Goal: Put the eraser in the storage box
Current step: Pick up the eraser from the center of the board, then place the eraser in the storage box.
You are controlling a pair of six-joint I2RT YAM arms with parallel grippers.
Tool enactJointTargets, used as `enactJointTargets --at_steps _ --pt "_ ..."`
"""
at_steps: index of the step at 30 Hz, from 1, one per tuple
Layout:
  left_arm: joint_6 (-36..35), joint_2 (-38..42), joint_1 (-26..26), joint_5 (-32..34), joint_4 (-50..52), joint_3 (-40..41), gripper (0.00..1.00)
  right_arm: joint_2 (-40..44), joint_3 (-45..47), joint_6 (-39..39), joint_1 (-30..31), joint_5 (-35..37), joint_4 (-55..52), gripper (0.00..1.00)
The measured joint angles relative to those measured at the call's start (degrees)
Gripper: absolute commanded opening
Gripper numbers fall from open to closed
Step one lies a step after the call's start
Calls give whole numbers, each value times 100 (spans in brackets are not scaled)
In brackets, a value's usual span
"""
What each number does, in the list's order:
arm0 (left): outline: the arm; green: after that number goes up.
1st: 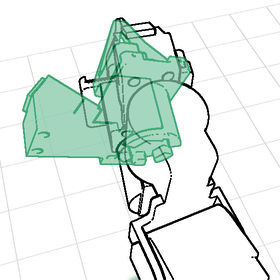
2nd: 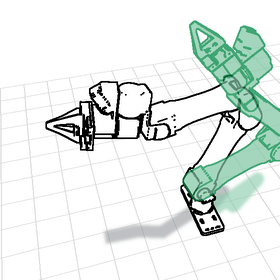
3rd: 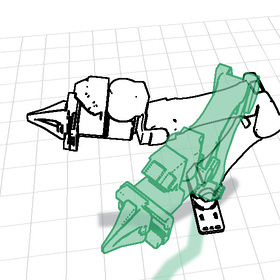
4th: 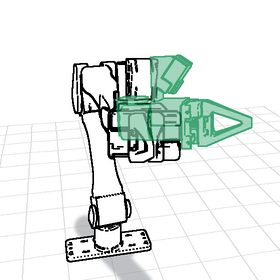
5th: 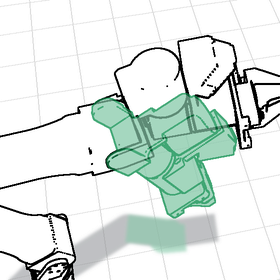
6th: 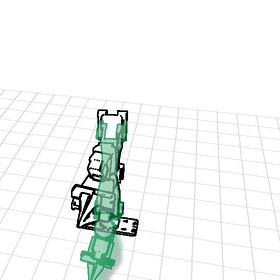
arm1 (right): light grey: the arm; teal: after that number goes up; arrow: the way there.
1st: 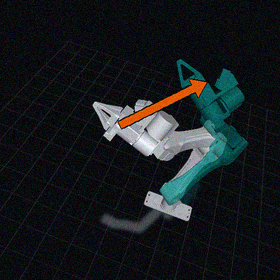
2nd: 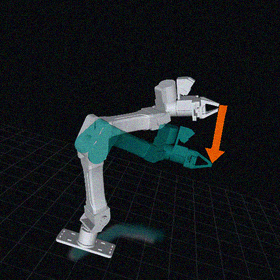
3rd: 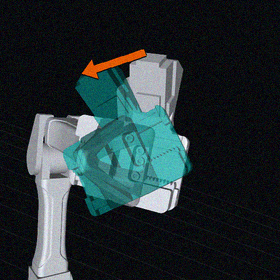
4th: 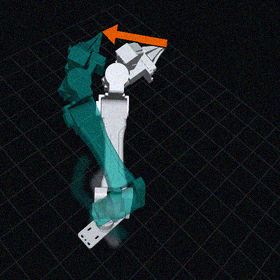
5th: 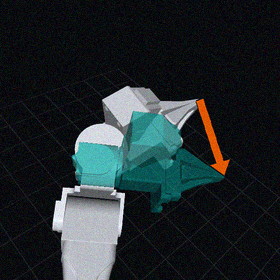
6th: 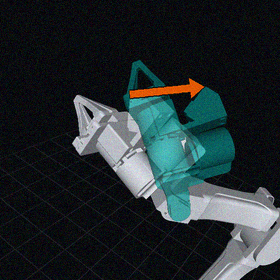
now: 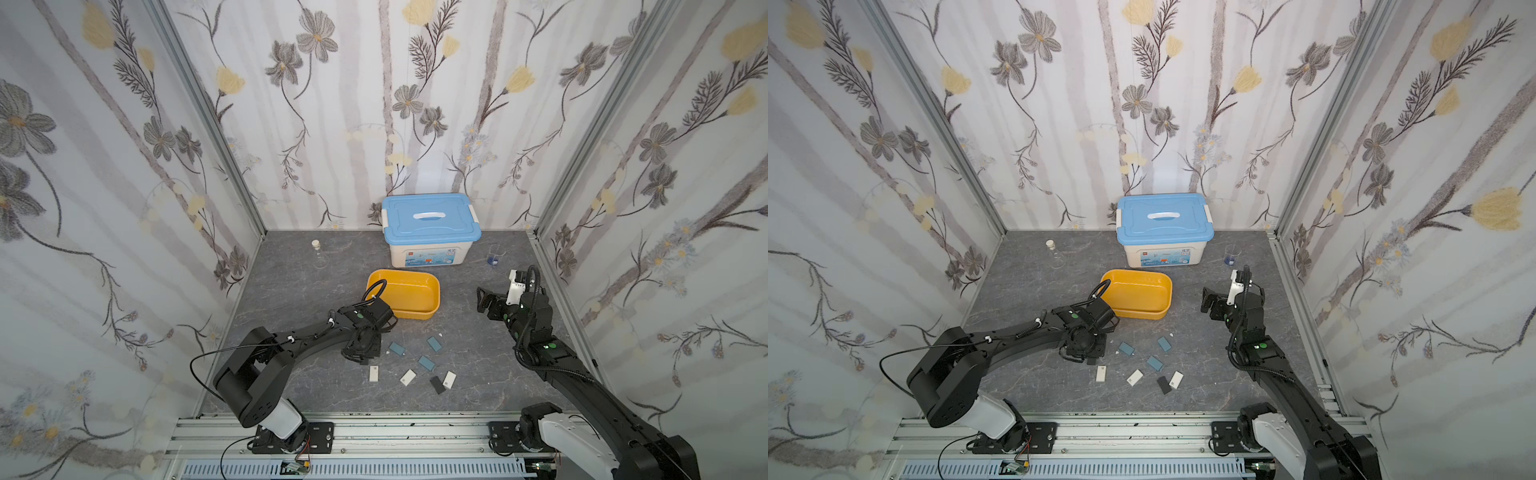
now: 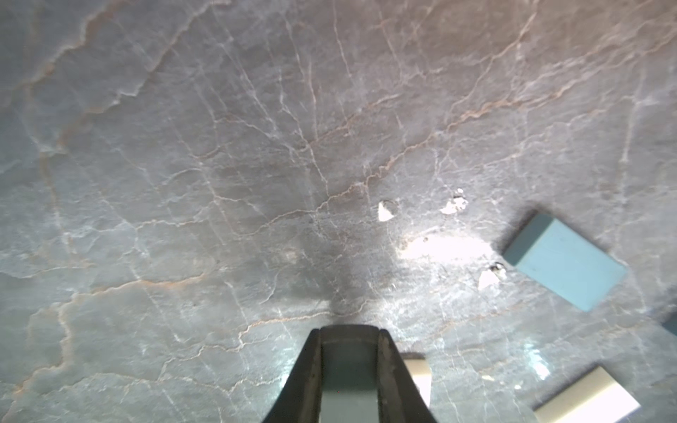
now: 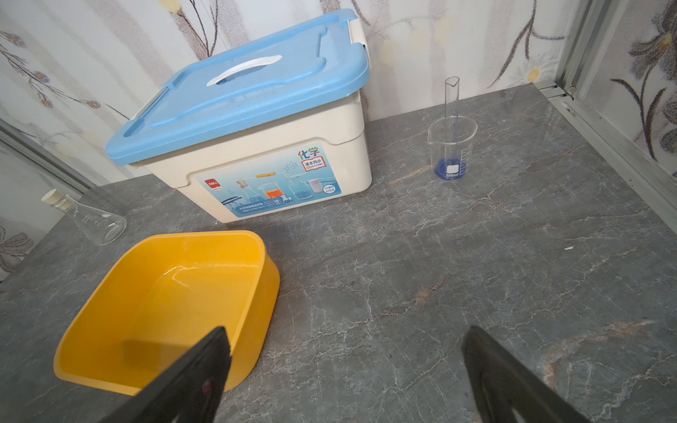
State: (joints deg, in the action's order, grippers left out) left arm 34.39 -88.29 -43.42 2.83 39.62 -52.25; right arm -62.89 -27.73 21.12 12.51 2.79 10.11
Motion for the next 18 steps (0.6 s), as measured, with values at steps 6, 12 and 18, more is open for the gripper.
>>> enactJointTargets --at_steps 6,12,18 --pt "-251 282 258 85 299 -369 28 -39 44 2 0 13 4 100" --pt "-645 284 699 170 564 -1115 28 -133 48 42 -4 42 13 100" --pt "-1113 -219 901 166 704 -2079 28 -262 70 72 -4 42 76 100"
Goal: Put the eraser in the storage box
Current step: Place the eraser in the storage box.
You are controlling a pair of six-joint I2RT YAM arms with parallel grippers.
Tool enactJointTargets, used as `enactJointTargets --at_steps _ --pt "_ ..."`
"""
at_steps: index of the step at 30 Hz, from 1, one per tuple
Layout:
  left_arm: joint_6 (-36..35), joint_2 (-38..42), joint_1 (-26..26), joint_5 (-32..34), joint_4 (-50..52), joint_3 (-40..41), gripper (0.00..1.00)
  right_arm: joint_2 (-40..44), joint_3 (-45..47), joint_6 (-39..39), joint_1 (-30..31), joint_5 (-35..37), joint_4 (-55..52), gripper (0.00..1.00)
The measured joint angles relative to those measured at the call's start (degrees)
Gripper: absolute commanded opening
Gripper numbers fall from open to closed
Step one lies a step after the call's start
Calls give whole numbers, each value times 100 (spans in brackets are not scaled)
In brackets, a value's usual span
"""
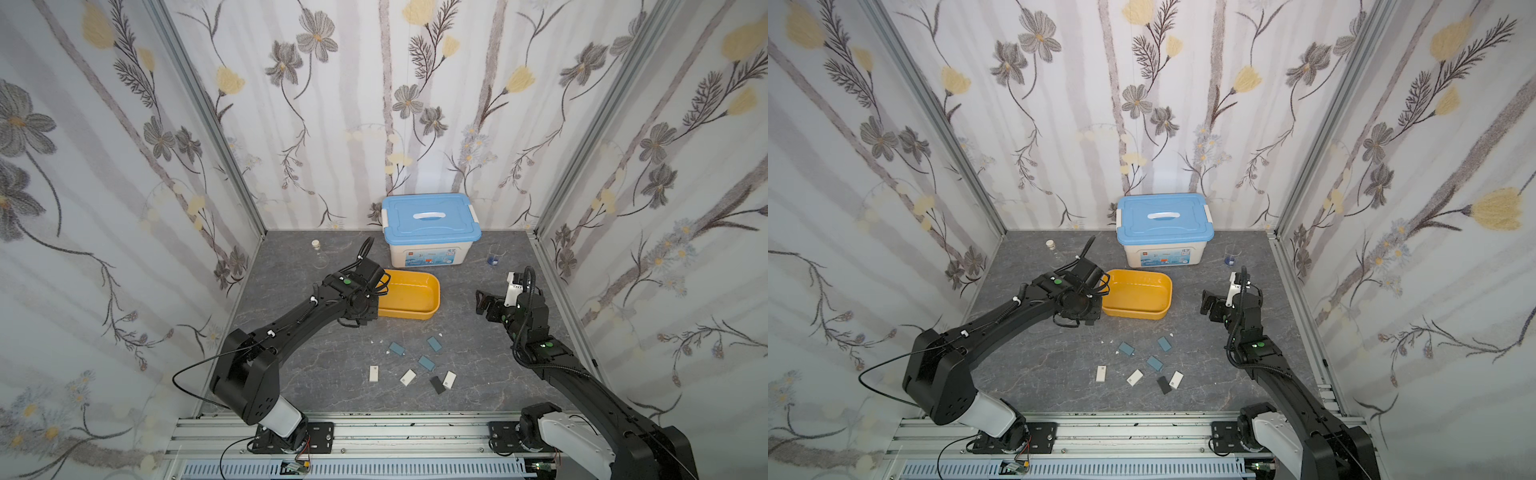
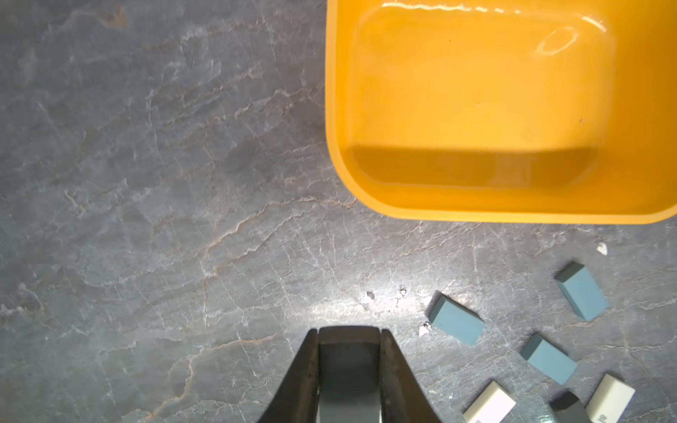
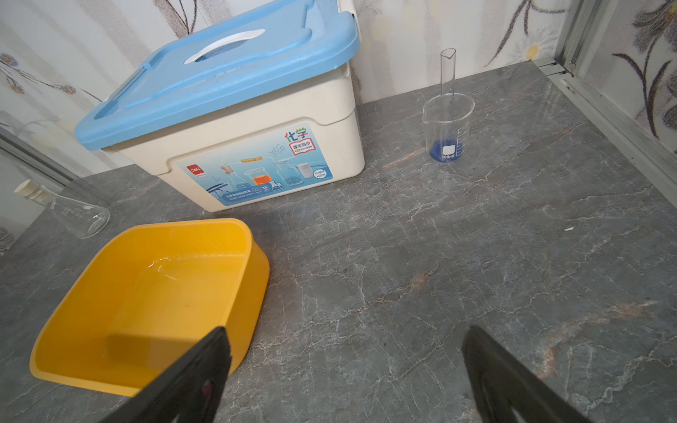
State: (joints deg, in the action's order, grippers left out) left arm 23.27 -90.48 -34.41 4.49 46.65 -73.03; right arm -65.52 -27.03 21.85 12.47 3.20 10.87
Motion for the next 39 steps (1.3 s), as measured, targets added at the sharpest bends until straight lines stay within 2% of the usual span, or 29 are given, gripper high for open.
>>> enactJointTargets --at_steps 11,18,27,39 --pt "-664 -1528 348 -120 107 -1832 28 -184 0 39 -4 0 142 100" --pt "-896 -2524 385 -227 116 -2675 28 -289 0 76 -9 22 188 100" --pt "-1003 -3333 404 -164 111 -3298 29 -446 -2 74 -24 63 197 100" --pt "-914 -3823 531 -4 -138 -3379 29 -496 -2 72 -28 98 240 100"
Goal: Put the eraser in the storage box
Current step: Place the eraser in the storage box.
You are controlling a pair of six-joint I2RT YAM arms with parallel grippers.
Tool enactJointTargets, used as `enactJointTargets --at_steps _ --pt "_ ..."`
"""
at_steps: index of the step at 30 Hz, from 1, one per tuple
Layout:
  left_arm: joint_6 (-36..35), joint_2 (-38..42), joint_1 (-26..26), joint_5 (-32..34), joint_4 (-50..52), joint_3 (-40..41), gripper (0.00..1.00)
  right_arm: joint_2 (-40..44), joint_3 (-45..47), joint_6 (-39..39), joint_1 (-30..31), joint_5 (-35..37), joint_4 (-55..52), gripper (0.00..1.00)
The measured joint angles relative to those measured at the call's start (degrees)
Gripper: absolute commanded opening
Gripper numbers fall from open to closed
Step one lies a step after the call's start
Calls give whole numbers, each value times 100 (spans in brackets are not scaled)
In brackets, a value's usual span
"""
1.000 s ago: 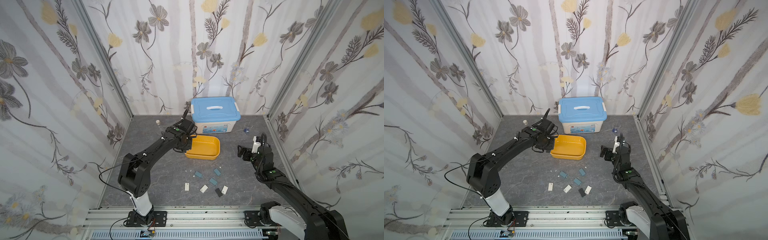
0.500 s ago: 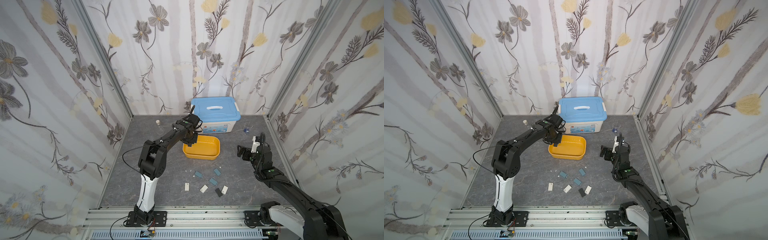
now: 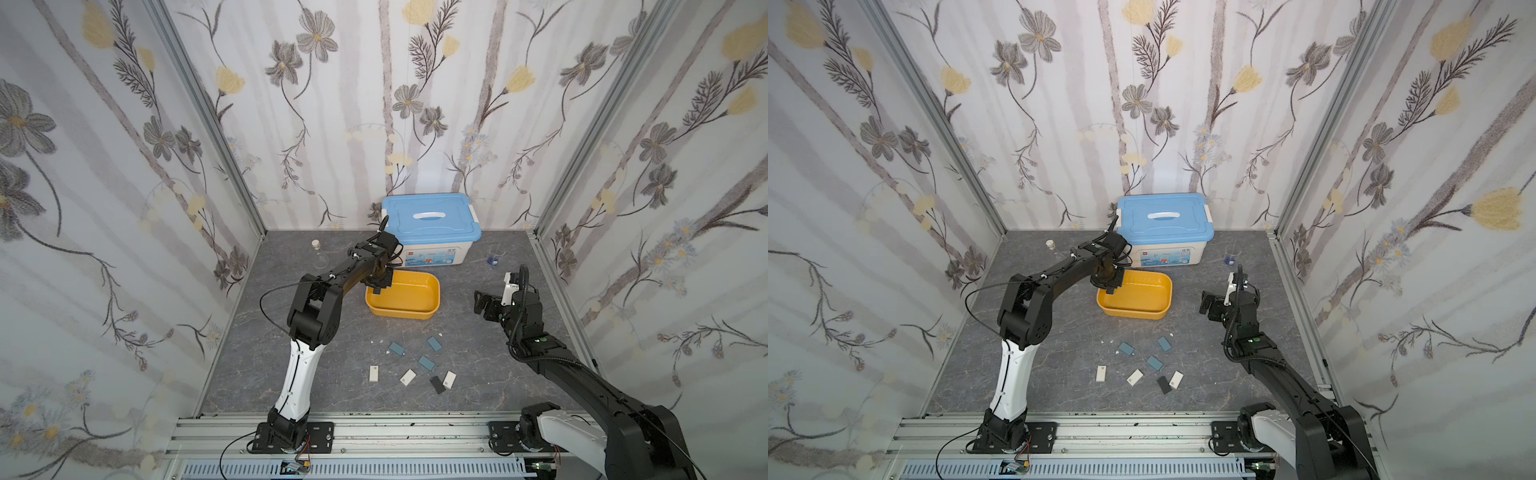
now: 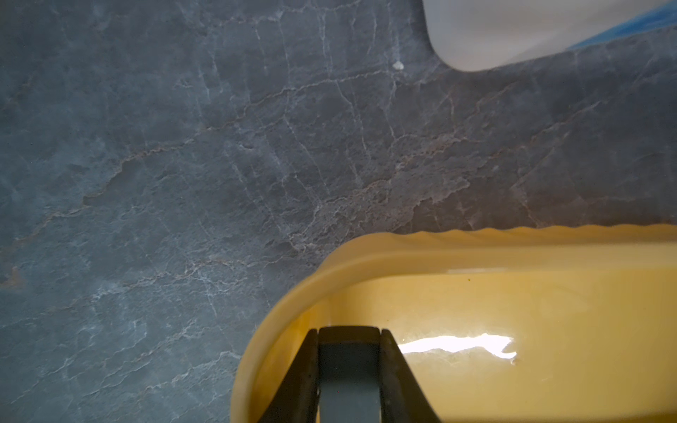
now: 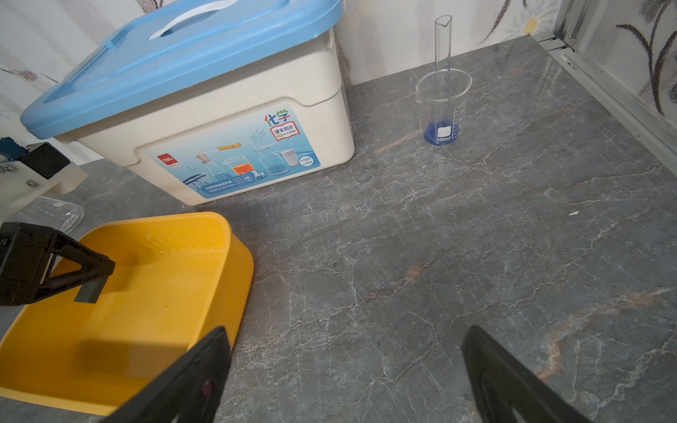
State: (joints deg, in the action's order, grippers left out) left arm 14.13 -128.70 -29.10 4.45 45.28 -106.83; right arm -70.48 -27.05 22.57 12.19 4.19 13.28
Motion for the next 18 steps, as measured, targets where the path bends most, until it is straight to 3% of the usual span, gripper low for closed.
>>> enactJointTargets --at_steps 16,18 --pt "256 -378 20 28 -315 -133 29 4 0 -17 -15 52 11 100" --pt "260 -413 24 28 -315 -186 36 4 0 -17 -15 52 11 100"
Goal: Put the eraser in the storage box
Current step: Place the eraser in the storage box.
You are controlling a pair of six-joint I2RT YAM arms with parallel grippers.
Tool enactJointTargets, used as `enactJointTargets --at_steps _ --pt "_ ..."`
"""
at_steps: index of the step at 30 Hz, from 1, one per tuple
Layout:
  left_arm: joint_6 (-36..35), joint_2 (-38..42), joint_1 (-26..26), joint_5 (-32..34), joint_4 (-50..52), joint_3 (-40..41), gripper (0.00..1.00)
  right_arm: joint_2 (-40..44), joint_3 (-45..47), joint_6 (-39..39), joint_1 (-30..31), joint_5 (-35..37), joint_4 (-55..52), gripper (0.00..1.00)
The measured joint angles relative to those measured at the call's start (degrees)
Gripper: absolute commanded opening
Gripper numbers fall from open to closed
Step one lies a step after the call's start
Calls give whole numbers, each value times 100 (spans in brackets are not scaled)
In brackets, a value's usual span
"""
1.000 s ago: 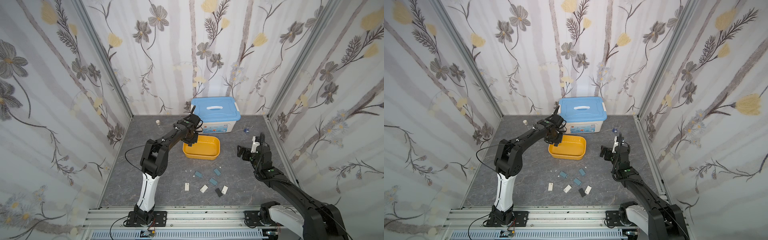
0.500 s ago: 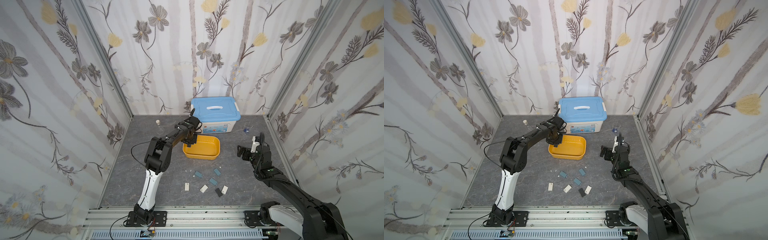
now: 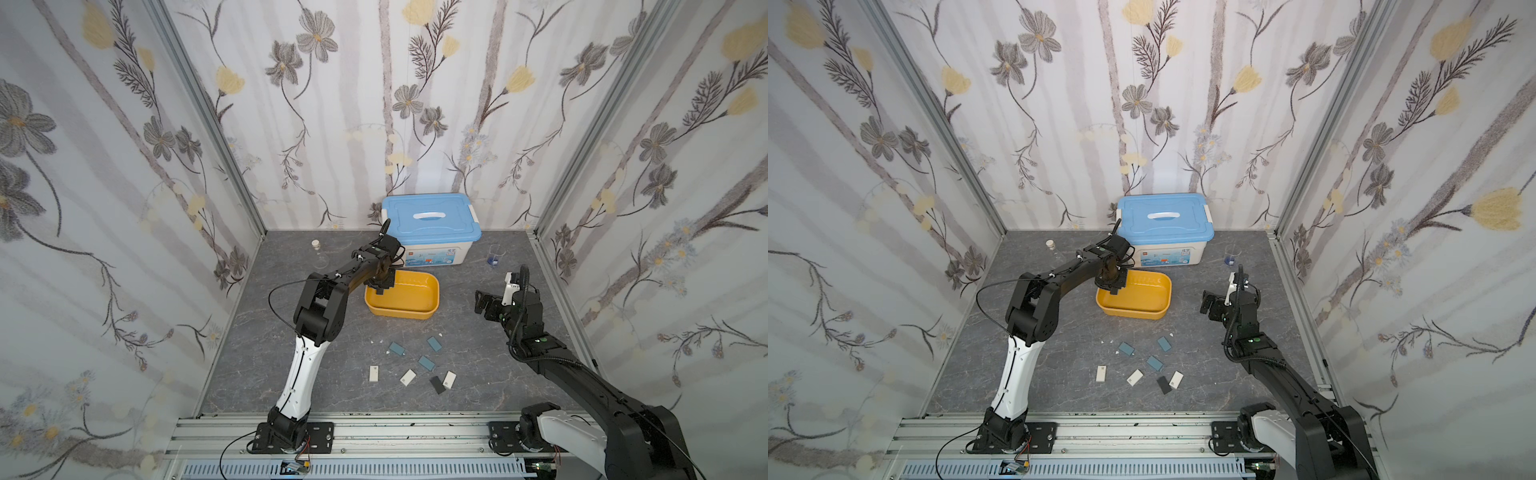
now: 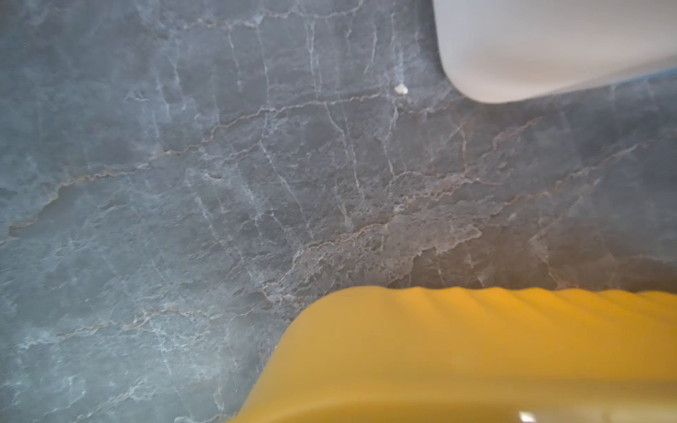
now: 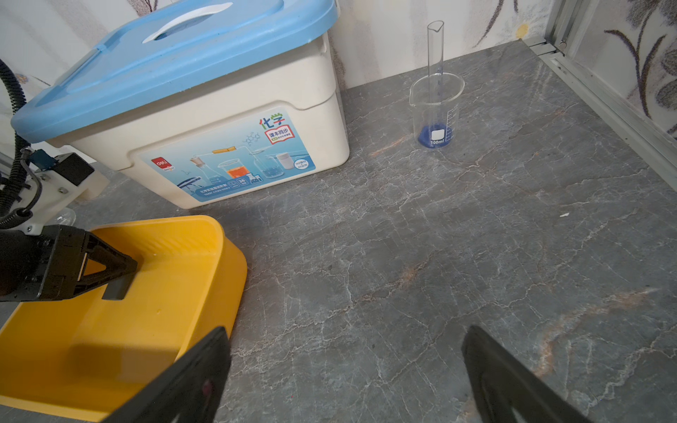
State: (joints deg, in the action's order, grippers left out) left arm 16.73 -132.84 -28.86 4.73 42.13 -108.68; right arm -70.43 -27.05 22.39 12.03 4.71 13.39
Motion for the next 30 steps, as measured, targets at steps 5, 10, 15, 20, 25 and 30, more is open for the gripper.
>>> enactJointTargets --at_steps 5,10,15,20,25,30 --pt "15 -28 4 -4 2 -59 51 0 0 0 0 0 0 100" --pt "15 13 4 -31 24 -59 53 0 0 0 0 -2 0 100" --pt "15 317 -44 -74 118 -59 66 20 0 0 0 -2 0 100" --pt "2 695 -199 -101 557 -26 100 127 0 0 0 -7 0 100" --pt "-4 1825 -393 20 466 308 96 192 0 0 2 -50 0 100" --pt "28 2955 -439 254 509 1344 100 260 4 0 24 -153 0 100"
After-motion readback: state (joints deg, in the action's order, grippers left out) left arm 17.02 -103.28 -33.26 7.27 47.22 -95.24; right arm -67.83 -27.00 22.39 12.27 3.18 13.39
